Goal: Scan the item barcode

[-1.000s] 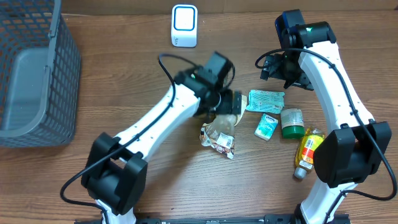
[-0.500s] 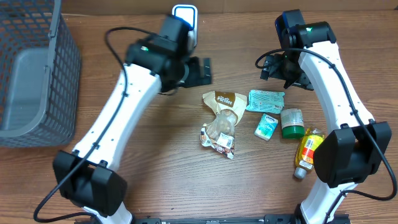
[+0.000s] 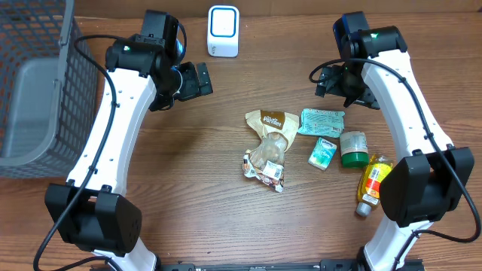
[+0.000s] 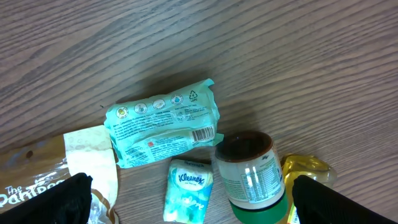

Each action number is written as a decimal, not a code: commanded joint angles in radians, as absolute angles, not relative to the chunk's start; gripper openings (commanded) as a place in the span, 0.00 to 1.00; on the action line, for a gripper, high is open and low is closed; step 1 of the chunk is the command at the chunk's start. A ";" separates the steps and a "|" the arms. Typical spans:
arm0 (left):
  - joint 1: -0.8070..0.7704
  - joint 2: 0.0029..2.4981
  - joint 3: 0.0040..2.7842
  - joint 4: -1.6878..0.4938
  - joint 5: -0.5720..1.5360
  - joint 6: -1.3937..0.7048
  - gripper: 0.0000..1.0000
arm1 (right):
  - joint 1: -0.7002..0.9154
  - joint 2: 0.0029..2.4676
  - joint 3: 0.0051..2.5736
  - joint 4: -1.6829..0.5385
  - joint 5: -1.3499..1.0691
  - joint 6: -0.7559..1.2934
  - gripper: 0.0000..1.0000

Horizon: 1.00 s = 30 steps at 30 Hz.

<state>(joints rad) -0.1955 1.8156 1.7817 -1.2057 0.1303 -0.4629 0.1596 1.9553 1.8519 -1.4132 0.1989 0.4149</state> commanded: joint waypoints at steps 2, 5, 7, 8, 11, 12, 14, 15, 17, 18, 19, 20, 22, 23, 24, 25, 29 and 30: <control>-0.196 1.799 1.802 -1.187 0.123 -0.451 1.00 | 0.163 1.943 1.868 -1.410 0.209 0.419 1.00; -0.196 1.799 1.802 -1.185 0.123 -0.450 1.00 | 0.163 1.943 1.868 -1.410 0.208 0.419 1.00; -0.196 1.799 1.802 -1.185 0.123 -0.450 0.99 | 0.163 1.943 1.868 -1.410 0.208 0.419 1.00; -0.196 1.799 1.802 -1.185 0.123 -0.451 1.00 | 0.163 1.943 1.868 -1.410 0.208 0.419 1.00; -0.196 1.799 1.802 -1.185 0.123 -0.451 1.00 | 0.163 1.943 1.868 -1.410 0.208 0.419 1.00; -0.196 1.799 1.802 -1.185 0.123 -0.451 1.00 | 0.163 1.943 1.868 -1.410 0.208 0.419 1.00; -0.196 1.799 1.802 -1.185 0.122 -0.450 1.00 | 0.163 1.943 1.868 -1.410 0.209 0.419 1.00; -0.196 1.799 1.802 -1.185 0.123 -0.451 1.00 | 0.163 1.943 1.868 -1.410 0.209 0.419 1.00; -0.196 1.799 1.802 -1.185 0.123 -0.451 0.99 | 0.163 1.943 1.868 -1.410 0.208 0.419 1.00; -0.196 1.799 1.802 -1.185 0.123 -0.451 1.00 | 0.163 1.943 1.868 -1.410 0.208 0.419 1.00; -0.196 1.799 1.802 -1.185 0.123 -0.450 1.00 | 0.163 1.943 1.868 -1.410 0.209 0.419 1.00; -0.196 1.799 1.802 -1.185 0.123 -0.451 0.99 | 0.163 1.943 1.868 -1.410 0.208 0.419 1.00; -0.196 1.799 1.802 -1.185 0.123 -0.450 1.00 | 0.163 1.943 1.868 -1.410 0.209 0.419 1.00; -0.196 1.799 1.802 -1.185 0.123 -0.450 1.00 | 0.163 1.943 1.868 -1.410 0.208 0.419 1.00; -0.196 1.799 1.802 -1.185 0.122 -0.450 1.00 | 0.163 1.943 1.868 -1.410 0.209 0.419 1.00; -0.196 1.799 1.802 -1.185 0.123 -0.450 0.99 | 0.163 1.943 1.868 -1.410 0.209 0.419 1.00; -0.196 1.799 1.802 -1.185 0.123 -0.450 1.00 | 0.163 1.943 1.868 -1.410 0.209 0.419 1.00; -0.196 1.799 1.802 -1.185 0.123 -0.450 1.00 | 0.163 1.943 1.868 -1.410 0.208 0.419 1.00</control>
